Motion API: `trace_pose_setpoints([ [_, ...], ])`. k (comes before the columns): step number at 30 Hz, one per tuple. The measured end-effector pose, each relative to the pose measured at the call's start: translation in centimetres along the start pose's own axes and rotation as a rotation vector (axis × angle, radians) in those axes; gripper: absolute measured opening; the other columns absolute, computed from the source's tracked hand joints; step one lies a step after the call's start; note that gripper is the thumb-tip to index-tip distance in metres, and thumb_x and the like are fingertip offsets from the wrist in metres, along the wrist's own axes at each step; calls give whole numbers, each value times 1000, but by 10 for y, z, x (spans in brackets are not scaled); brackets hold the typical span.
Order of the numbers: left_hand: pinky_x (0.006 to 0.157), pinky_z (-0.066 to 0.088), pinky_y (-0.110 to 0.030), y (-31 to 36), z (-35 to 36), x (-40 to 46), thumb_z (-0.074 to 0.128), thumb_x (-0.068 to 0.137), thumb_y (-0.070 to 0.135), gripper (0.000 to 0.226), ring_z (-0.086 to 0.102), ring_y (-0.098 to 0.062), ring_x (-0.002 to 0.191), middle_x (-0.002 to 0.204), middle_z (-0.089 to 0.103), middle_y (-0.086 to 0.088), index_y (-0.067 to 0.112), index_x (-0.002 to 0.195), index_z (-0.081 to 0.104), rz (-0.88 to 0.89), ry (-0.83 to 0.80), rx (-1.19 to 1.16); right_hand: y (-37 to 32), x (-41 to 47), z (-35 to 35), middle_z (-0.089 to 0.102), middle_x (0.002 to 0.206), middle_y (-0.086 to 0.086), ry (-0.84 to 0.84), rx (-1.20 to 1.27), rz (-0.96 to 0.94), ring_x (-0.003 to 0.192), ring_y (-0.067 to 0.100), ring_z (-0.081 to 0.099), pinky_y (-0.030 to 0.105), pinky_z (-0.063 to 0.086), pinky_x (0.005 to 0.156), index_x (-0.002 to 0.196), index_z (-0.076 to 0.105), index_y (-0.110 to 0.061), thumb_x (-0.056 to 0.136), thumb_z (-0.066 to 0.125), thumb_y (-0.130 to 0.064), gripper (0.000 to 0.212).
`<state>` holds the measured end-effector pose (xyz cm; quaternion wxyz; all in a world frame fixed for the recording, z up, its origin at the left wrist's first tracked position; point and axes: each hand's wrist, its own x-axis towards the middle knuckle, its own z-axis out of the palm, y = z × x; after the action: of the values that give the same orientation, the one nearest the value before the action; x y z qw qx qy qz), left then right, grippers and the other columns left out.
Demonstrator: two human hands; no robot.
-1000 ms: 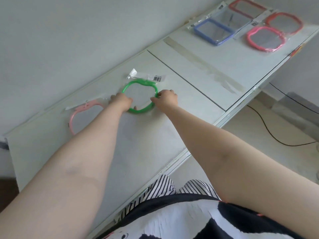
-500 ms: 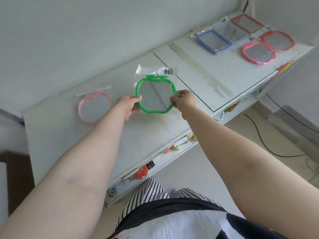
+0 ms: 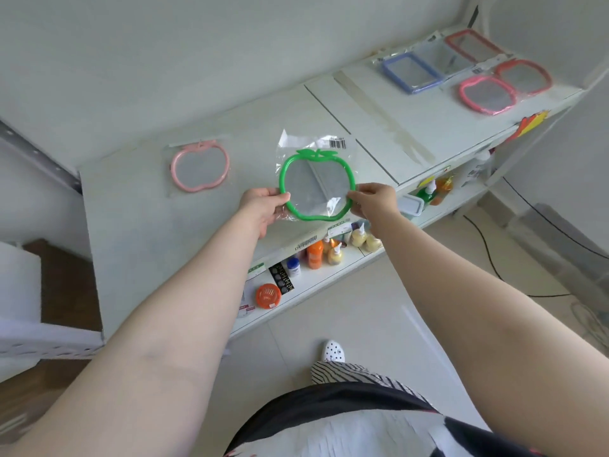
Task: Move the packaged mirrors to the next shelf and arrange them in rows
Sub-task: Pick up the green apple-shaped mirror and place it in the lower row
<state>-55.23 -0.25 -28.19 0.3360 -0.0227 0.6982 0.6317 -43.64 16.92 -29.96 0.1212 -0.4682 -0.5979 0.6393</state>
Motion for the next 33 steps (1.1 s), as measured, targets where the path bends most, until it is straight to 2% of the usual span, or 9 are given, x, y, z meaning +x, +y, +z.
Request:
trace_pose_setpoints([
  [3, 50, 55, -17, -22, -2, -29, 63, 86, 0, 13, 63, -11, 57, 77, 62, -7, 10, 78, 59, -29, -40, 4, 20, -31, -17, 65, 80, 10, 36, -20, -14, 73, 22, 63, 40, 59, 84, 93, 66, -5, 83, 70, -4, 11],
  [5, 48, 55, -18, -39, -1, -50, 63, 85, -1, 14, 62, -15, 65, 78, 63, -7, 11, 79, 59, -61, -65, -10, 39, -51, -30, 66, 89, 12, 59, -13, -14, 74, 24, 65, 40, 59, 84, 99, 66, -3, 82, 70, -4, 18],
  [7, 49, 56, -21, -57, 2, -69, 64, 85, 1, 13, 64, -16, 62, 74, 67, -6, 13, 81, 60, -93, -87, -2, 57, -69, -43, 67, 91, 11, 77, -33, -8, 70, 22, 64, 38, 59, 83, 106, 66, -1, 81, 71, -5, 25],
  [10, 50, 56, -25, -78, 13, -91, 65, 84, 1, 13, 68, -13, 47, 65, 71, -3, 13, 81, 59, -140, -129, 44, 77, -90, -67, 65, 79, 5, 106, -50, 13, 61, 16, 60, 34, 60, 80, 108, 66, -3, 81, 70, -5, 27],
  [14, 45, 55, -19, -91, 48, -107, 64, 84, -3, 17, 66, -5, 45, 70, 68, -2, 12, 79, 59, -141, -155, 71, 91, -104, -109, 63, 76, 4, 137, -13, 32, 62, 18, 59, 31, 60, 75, 106, 66, -3, 82, 70, -3, 24],
  [17, 51, 57, -20, -97, 87, -110, 67, 83, -1, 17, 67, -11, 60, 78, 68, -2, 14, 81, 59, -160, -197, 115, 101, -102, -148, 64, 78, 6, 173, -4, 25, 61, 18, 59, 29, 59, 71, 106, 66, -2, 82, 69, -2, 24],
  [21, 43, 51, -11, -110, 160, -114, 66, 84, -1, 20, 63, 1, 46, 77, 64, 1, 16, 77, 57, -169, -234, 153, 117, -87, -218, 66, 87, 11, 240, -23, 39, 61, 18, 60, 34, 60, 74, 106, 66, -2, 82, 69, -3, 24],
  [26, 42, 49, -12, -137, 264, -121, 64, 84, -3, 22, 59, -7, 63, 75, 62, 0, 15, 73, 56, -177, -243, 138, 123, -53, -314, 68, 86, 11, 286, -79, 46, 64, 21, 61, 39, 60, 78, 101, 67, -6, 81, 69, -4, 20],
  [33, 46, 52, -11, -122, 345, -112, 66, 82, -3, 21, 62, -2, 52, 76, 63, 0, 14, 74, 57, -127, -193, 87, 97, -5, -384, 64, 80, 6, 236, -62, 1, 63, 19, 61, 34, 60, 76, 102, 67, -4, 81, 70, -2, 21],
])
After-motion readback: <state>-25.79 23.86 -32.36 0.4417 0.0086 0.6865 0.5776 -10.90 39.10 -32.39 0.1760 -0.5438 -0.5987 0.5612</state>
